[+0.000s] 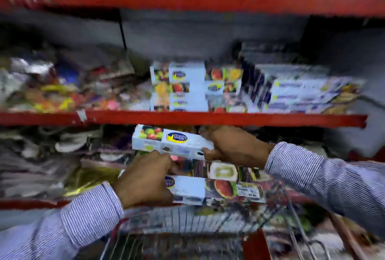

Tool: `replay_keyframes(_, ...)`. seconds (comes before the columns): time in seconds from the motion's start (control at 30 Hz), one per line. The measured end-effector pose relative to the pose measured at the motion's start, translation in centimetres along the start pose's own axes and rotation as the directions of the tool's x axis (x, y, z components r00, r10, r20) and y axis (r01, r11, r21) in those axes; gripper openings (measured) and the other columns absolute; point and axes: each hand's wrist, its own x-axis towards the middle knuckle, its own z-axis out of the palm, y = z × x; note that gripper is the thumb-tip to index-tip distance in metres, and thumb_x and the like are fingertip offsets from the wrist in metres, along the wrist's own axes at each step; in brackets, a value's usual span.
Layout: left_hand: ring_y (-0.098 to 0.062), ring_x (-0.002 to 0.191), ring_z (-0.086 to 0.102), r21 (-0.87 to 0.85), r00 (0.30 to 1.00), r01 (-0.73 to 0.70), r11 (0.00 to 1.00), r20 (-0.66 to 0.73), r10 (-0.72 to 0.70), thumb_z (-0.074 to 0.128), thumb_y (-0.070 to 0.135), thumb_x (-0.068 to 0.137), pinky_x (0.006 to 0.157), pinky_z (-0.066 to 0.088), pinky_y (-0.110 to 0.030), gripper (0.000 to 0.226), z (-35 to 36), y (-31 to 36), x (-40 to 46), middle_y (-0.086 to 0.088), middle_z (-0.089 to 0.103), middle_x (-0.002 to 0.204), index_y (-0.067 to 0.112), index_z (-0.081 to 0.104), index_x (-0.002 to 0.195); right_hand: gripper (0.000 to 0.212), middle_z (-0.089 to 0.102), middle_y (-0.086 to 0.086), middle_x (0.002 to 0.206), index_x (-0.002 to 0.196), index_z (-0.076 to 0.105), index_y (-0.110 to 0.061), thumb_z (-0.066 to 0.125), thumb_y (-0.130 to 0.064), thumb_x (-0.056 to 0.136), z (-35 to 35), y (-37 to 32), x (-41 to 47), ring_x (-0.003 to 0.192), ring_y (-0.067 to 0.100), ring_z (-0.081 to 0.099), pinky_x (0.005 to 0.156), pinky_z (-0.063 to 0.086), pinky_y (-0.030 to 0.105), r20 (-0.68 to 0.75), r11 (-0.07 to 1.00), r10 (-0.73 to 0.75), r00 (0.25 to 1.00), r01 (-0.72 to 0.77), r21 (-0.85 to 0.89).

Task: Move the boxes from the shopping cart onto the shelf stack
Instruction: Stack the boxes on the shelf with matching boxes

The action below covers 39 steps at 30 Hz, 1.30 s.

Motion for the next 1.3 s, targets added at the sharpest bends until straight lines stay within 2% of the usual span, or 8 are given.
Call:
replay_keyframes(0.13, -0.01, 0.092, 0.065, 0.021, 0.999, -0.007, 1.0, -0.041, 0.007, 0.08, 0.045, 0.051, 0.056, 0.036, -0.026, 0.058, -7.2, 1.0, 1.8, 0.012, 0.075, 0.098, 0.041, 0.072, 0.108, 0.042, 0.06, 0.008, 0.106, 0.115, 0.058, -0.017, 0.054, -0.048, 0.087, -6.7, 1.0, 0.9, 0.096, 0.028, 0.059, 0.072, 0.046, 0.034, -0.089, 0.999, -0.003, 0.996, 0.0, -0.041)
replay_keyframes(0.27, -0.004, 0.071, 0.059, -0.047, 1.0, -0.025, 0.999, -0.015, 0.024, 0.085, 0.033, 0.049, 0.044, 0.027, -0.009, 0.052, -11.5, 1.2, 3.5, 0.006, 0.078, 0.085, 0.04, 0.076, 0.099, 0.025, 0.051, 0.009, 0.093, 0.089, 0.051, -0.017, 0.056, -0.041, 0.085, -9.4, 3.7, 3.5, 0.088, 0.034, 0.057, 0.074, 0.051, 0.044, -0.121, 0.996, 0.039, 0.992, -0.049, -0.081)
replay_keyframes(0.37, -0.004, 0.067, 0.06, -0.062, 0.999, -0.023, 0.998, -0.03, 0.021, 0.086, 0.031, 0.049, 0.043, 0.028, -0.009, 0.051, -13.4, 0.7, 5.4, 0.006, 0.079, 0.083, 0.035, 0.078, 0.099, 0.033, 0.056, 0.018, 0.104, 0.097, 0.055, -0.008, 0.056, -0.04, 0.087, -10.0, 6.1, 6.5, 0.092, 0.037, 0.058, 0.078, 0.051, 0.046, -0.151, 0.986, 0.079, 0.985, -0.099, -0.132)
replay_keyframes(0.63, -0.008, 0.077, 0.071, -0.145, 0.999, -0.002, 0.989, -0.033, -0.003, 0.087, 0.033, 0.046, 0.069, 0.062, -0.034, 0.049, -14.0, -1.8, 9.9, 0.011, 0.08, 0.087, 0.033, 0.08, 0.095, 0.042, 0.052, 0.021, 0.127, 0.118, 0.057, -0.005, 0.059, -0.037, 0.09, -6.4, 8.5, 14.1, 0.117, 0.039, 0.052, 0.094, 0.047, 0.044, -0.079, 0.963, 0.203, 0.976, -0.213, -0.167)
replay_keyframes(0.87, -0.012, 0.084, 0.069, -0.142, 0.999, 0.026, 0.99, -0.029, -0.03, 0.089, 0.03, 0.05, 0.071, 0.061, -0.038, 0.048, -13.0, -3.8, 11.5, 0.008, 0.08, 0.092, 0.033, 0.08, 0.098, 0.047, 0.051, 0.017, 0.132, 0.129, 0.054, -0.007, 0.059, -0.035, 0.091, -4.7, 9.8, 16.1, 0.123, 0.034, 0.049, 0.096, 0.043, 0.04, -0.071, 0.955, 0.213, 0.974, -0.223, -0.194)
replay_keyframes(1.03, -0.01, 0.088, 0.068, -0.133, 0.995, 0.064, 0.989, -0.067, -0.073, 0.088, 0.032, 0.046, 0.076, 0.061, -0.036, 0.052, -12.9, -4.5, 13.3, 0.013, 0.079, 0.096, 0.034, 0.079, 0.097, 0.045, 0.058, 0.005, 0.135, 0.132, 0.057, -0.018, 0.067, -0.028, 0.089, -5.6, 9.8, 15.6, 0.12, 0.029, 0.057, 0.097, 0.047, 0.039, -0.215, 0.978, 0.129, 0.968, -0.159, -0.132)
replay_keyframes(1.13, -0.008, 0.085, 0.069, -0.141, 0.993, 0.031, 0.99, -0.106, -0.047, 0.087, 0.032, 0.046, 0.074, 0.061, -0.035, 0.05, -12.9, -4.9, 15.2, 0.016, 0.079, 0.093, 0.036, 0.079, 0.095, 0.035, 0.066, 0.003, 0.129, 0.125, 0.065, -0.02, 0.057, -0.018, 0.09, -7.1, 10.2, 14.7, 0.111, 0.025, 0.064, 0.09, 0.051, 0.035, -0.289, 0.983, 0.142, 0.947, -0.168, -0.068)
replay_keyframes(1.3, -0.017, 0.117, 0.061, -0.138, 0.975, 0.057, 0.989, -0.204, -0.084, 0.089, 0.036, 0.061, 0.094, 0.055, -0.041, 0.062, -12.3, -5.5, 18.1, 0.008, 0.07, 0.126, 0.026, 0.071, 0.119, 0.04, 0.073, 0.005, 0.117, 0.122, 0.065, -0.018, 0.045, -0.037, 0.094, -8.6, 10.0, 12.2, 0.097, 0.024, 0.069, 0.083, 0.055, 0.035, -0.277, 0.978, 0.206, 0.939, -0.187, 0.093)
